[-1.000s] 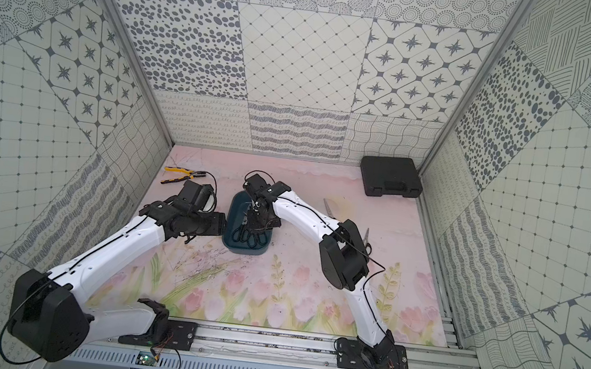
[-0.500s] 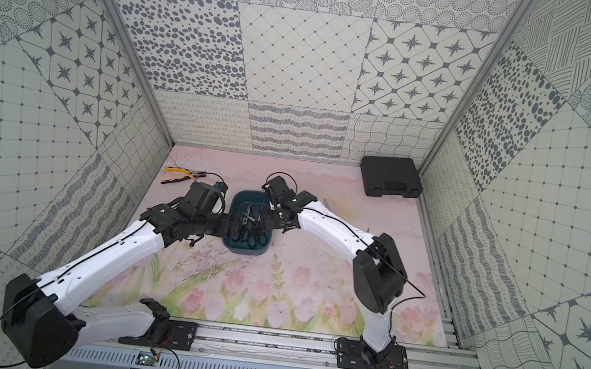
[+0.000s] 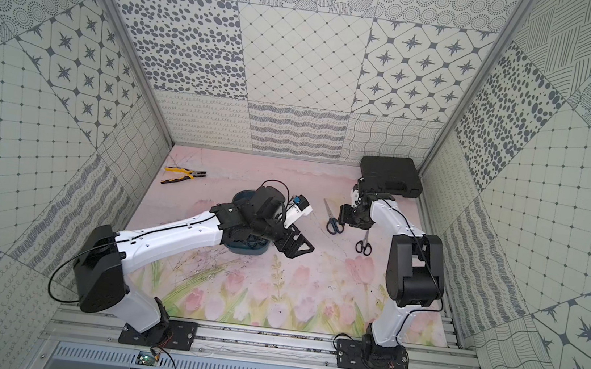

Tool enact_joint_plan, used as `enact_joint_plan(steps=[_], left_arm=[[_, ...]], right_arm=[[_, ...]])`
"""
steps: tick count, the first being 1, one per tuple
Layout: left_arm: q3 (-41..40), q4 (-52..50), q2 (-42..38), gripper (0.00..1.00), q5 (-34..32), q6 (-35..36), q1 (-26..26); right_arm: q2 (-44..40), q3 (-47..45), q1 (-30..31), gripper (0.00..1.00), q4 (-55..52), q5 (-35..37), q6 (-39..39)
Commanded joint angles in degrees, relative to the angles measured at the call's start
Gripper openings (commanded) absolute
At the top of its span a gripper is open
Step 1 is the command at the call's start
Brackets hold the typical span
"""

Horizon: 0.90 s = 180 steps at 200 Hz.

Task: Put the scissors into the storage box
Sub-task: Pick up the scissors from the center of the board.

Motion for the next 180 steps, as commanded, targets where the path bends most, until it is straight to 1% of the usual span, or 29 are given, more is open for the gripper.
enact_joint_plan(steps=[1,20,39,73,91,135,157,180], left_arm=[[2.09,6.49,5.52,0.98,10.30,0.89,-0.92],[1.97,5.17,6.46,0.98,9.39,1.29,-1.08],[0.81,5.54,6.23,0.98,8.78,1.02,-1.05],[-0.47,4.86,6.24,0.97,7.45,0.82,-1.05],[-1.29,5.48,6.13,0.97,7.36,0.46,-1.07],[-1.61,5.26,6.24,0.97,6.92,0.11,-1.06],[-1.69,4.92,5.98,0.97,6.38,0.23,-1.07],[-1.69,4.53,5.97,0.97,5.95,0.46,-1.08]], right_arm=[[1.62,4.21,2.15,0.64,-1.29,3.25,-3.39],[4.11,6.06,4.21,0.62,-2.41,9.40,-4.03],[6.18,6.88,5.29,0.60,-2.93,11.33,-4.42],[9.23,7.77,6.19,0.59,-3.02,12.67,-4.39],[10.86,8.48,6.58,0.54,-3.35,13.00,-4.17],[13.75,9.34,7.19,0.49,-3.40,13.59,-4.17],[14.84,9.74,7.57,0.47,-3.50,15.07,-4.65],[15.42,9.92,7.73,0.42,-3.48,15.17,-4.69]])
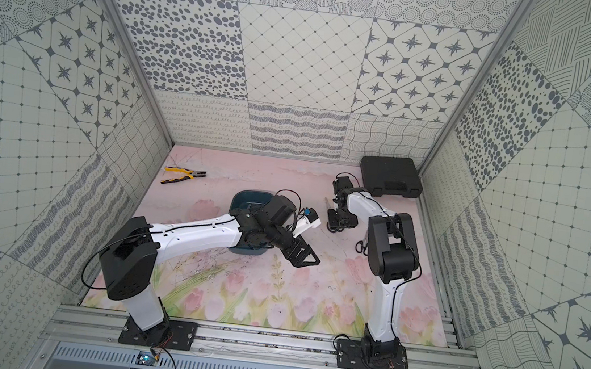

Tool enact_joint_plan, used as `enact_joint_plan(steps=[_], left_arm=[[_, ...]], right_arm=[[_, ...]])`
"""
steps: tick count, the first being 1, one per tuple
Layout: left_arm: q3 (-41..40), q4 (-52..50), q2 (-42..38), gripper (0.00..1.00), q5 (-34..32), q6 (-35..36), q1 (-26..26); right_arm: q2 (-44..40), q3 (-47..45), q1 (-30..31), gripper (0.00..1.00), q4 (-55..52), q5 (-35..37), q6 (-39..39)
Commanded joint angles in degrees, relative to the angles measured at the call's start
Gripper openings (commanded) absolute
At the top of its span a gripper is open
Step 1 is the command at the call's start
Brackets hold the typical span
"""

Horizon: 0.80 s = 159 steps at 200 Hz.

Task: Put the scissors into the storage box
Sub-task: Pick up the scissors from the center of the board.

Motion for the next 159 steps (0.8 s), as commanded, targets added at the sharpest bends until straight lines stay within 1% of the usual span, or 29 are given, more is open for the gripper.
enact_joint_plan(steps=[1,23,32,50,70,88,111,124,143,159], left_arm=[[-0.16,1.22,-0.25,0.97,0.20,0.53,-0.41],[-0.42,1.39,-0.48,0.97,-0.06,0.54,-0.44],[-0.33,1.24,-0.52,0.97,-0.15,0.61,-0.50],[-0.34,1.25,-0.43,0.97,-0.06,0.69,-0.42],[-0.03,0.93,-0.09,0.97,-0.15,0.83,-0.38],[0.19,0.64,0.18,0.97,-0.45,0.82,-0.40],[0.29,0.21,0.32,0.97,-0.97,0.78,-0.41],[0.42,-0.39,0.46,0.97,-1.71,0.62,-0.43],[0.46,-1.12,0.21,0.97,-1.95,0.79,-0.41],[-0.19,-1.00,-0.48,0.97,-2.49,0.82,-0.39]], right_arm=[[2.06,0.87,0.47,0.42,0.31,1.30,-0.54],[2.24,1.14,1.15,0.43,-0.87,3.49,-0.28],[2.02,1.22,1.41,0.46,-1.19,4.50,0.06],[1.08,1.38,2.24,0.57,-1.98,6.75,0.64],[0.18,1.83,4.11,0.59,-3.06,10.47,0.48],[-0.21,2.12,5.40,0.59,-3.18,11.35,0.54],[0.73,2.60,5.64,0.53,-3.08,8.78,0.85],[2.05,3.43,5.56,0.49,-3.06,8.46,1.08],[3.50,4.54,5.05,0.46,-3.23,5.76,2.09],[4.05,4.82,5.04,0.43,-3.22,5.48,3.15]])
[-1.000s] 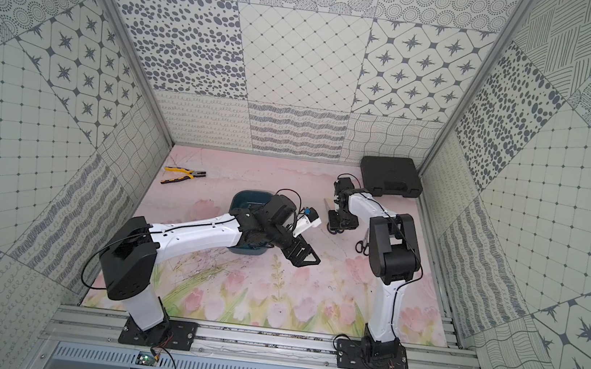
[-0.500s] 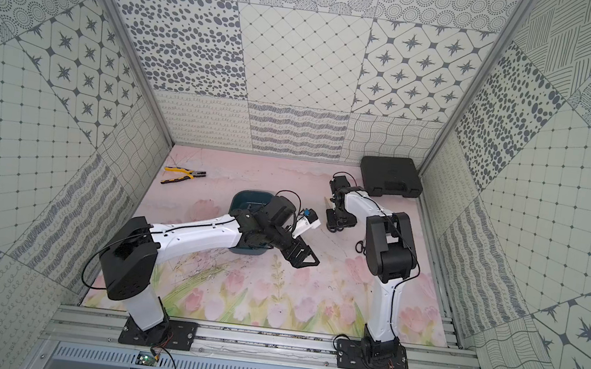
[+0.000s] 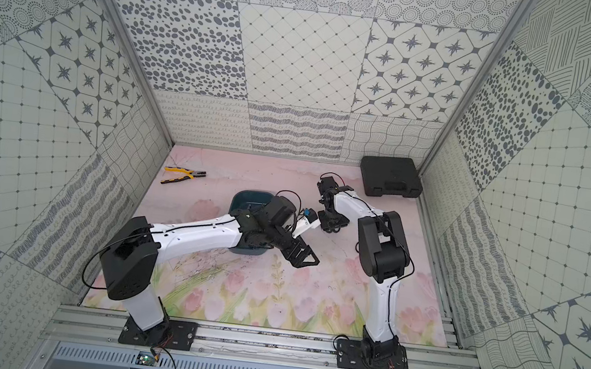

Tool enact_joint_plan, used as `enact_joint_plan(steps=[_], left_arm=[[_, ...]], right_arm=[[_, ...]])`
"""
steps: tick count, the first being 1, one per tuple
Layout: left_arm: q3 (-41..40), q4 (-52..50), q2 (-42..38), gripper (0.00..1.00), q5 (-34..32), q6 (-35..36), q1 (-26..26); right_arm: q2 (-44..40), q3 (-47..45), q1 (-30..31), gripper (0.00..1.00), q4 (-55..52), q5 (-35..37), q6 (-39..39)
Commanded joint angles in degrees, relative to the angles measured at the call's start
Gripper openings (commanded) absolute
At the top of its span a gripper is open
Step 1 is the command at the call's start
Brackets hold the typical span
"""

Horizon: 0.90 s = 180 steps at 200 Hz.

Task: Put the scissors into the storage box
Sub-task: Pick up the scissors from the center of the board.

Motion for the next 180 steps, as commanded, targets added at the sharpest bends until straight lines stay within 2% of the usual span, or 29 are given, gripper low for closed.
enact_joint_plan(steps=[1,33,61,104,127,180], left_arm=[[0.03,-0.87,-0.65,0.97,-1.43,0.83,-0.37],[-0.71,-0.87,-1.16,0.97,-2.18,1.00,-0.45],[-0.27,-1.11,-0.85,0.97,-2.20,1.29,-0.42],[-0.79,-0.10,-1.50,0.97,-2.48,1.21,-0.34],[-0.80,-0.06,-1.68,0.97,-2.98,1.43,-0.44],[-0.71,0.13,-2.73,0.97,-3.85,2.51,-0.38]], right_arm=[[1.99,1.50,-0.40,0.43,-0.08,-1.77,2.27],[2.87,1.37,-0.51,0.40,-0.45,-1.98,2.35],[3.59,0.89,-0.84,0.33,-0.42,-5.58,2.90],[4.19,-0.45,-1.74,0.29,-0.51,-10.03,5.19],[4.28,-0.47,-2.38,0.17,-0.96,-11.43,5.43],[1.02,0.03,-2.45,0.07,-3.11,-9.78,5.42]])
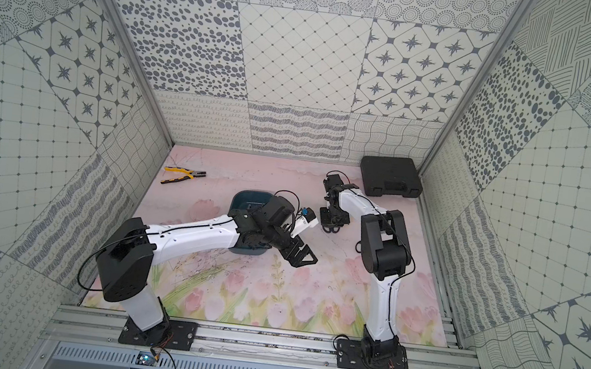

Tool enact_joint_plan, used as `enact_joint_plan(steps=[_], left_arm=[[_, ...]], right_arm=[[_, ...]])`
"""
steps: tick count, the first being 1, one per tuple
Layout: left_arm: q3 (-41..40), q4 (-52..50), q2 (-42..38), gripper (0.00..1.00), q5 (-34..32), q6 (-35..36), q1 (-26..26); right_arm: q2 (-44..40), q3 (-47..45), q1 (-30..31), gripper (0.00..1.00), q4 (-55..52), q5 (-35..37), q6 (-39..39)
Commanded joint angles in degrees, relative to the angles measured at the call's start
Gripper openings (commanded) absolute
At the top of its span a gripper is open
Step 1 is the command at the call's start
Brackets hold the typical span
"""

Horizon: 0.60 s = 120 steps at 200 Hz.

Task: Put the scissors into the storage box
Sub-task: Pick up the scissors from the center of the board.

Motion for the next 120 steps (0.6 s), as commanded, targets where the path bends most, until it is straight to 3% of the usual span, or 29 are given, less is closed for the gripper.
enact_joint_plan(steps=[1,15,54,80,120], left_arm=[[-0.01,0.72,-1.31,0.97,-1.15,2.39,-0.36],[-0.14,0.62,-1.88,0.97,-1.29,3.27,-0.35],[-5.46,5.50,-8.34,0.97,-1.12,1.21,4.20],[-11.54,9.75,-15.76,0.97,-4.08,-3.55,12.03],[-19.11,8.35,-23.86,0.98,-10.16,-11.56,26.44]], right_arm=[[0.02,-1.07,-0.18,0.07,-2.97,-0.59,0.63],[-1.48,-0.50,-0.16,0.00,-3.83,-1.27,0.45],[-9.50,0.07,1.67,0.00,-5.13,-5.99,-0.42],[-15.45,0.57,5.81,0.00,-6.03,-9.09,-0.52],[-19.70,3.56,15.71,0.00,-7.23,-12.65,3.79]])
